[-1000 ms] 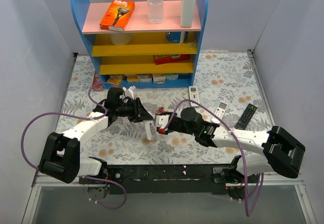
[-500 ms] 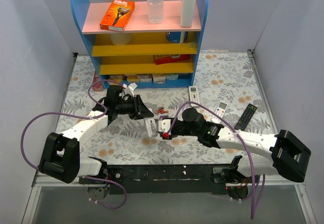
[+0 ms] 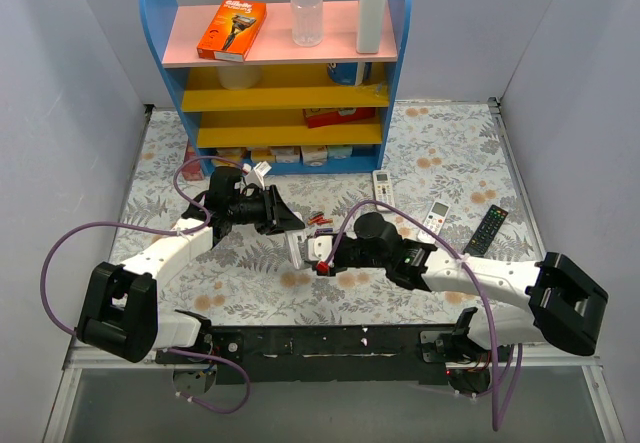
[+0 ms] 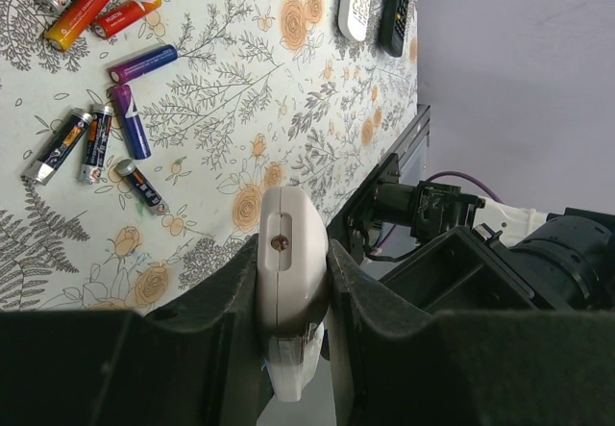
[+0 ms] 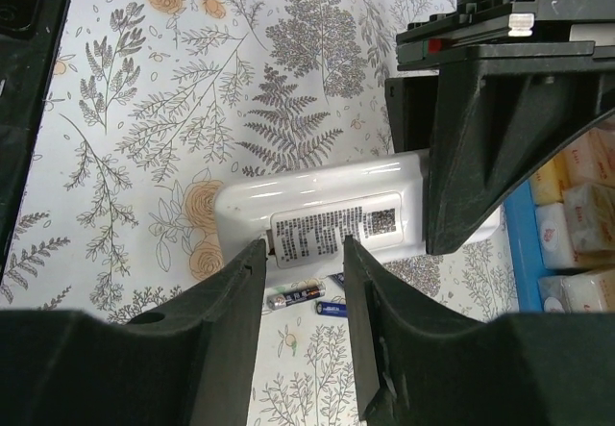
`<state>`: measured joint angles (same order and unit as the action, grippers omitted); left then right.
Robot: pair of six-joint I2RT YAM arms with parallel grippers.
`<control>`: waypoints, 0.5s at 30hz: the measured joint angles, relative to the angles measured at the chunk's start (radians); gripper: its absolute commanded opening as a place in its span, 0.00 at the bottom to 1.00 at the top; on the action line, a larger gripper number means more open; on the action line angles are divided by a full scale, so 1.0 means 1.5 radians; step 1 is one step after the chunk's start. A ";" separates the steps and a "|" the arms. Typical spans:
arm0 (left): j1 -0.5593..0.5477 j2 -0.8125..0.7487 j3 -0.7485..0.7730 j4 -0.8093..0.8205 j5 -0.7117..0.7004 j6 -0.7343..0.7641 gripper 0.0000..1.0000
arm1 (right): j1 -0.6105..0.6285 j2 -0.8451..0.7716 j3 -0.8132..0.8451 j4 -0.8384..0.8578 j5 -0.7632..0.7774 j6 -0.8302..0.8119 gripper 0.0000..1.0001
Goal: Load the batteries into the remote control
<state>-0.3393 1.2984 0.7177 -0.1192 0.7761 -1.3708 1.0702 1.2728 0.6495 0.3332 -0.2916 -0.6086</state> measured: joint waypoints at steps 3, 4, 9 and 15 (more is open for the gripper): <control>0.000 0.000 0.000 0.000 0.002 -0.004 0.00 | 0.003 0.004 0.004 0.001 0.000 0.000 0.45; 0.000 0.000 0.001 0.000 0.002 -0.004 0.00 | 0.003 0.005 0.005 0.001 0.000 0.000 0.45; 0.000 0.000 0.003 0.000 0.001 -0.003 0.00 | 0.005 0.008 0.006 0.003 0.000 0.000 0.45; 0.002 0.000 0.003 0.000 -0.001 -0.003 0.00 | 0.007 0.014 0.007 0.008 0.000 -0.001 0.45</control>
<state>-0.3359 1.2984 0.7227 -0.1196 0.7750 -1.3754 1.0805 1.2934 0.6601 0.3454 -0.2913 -0.6098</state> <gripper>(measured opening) 0.249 0.449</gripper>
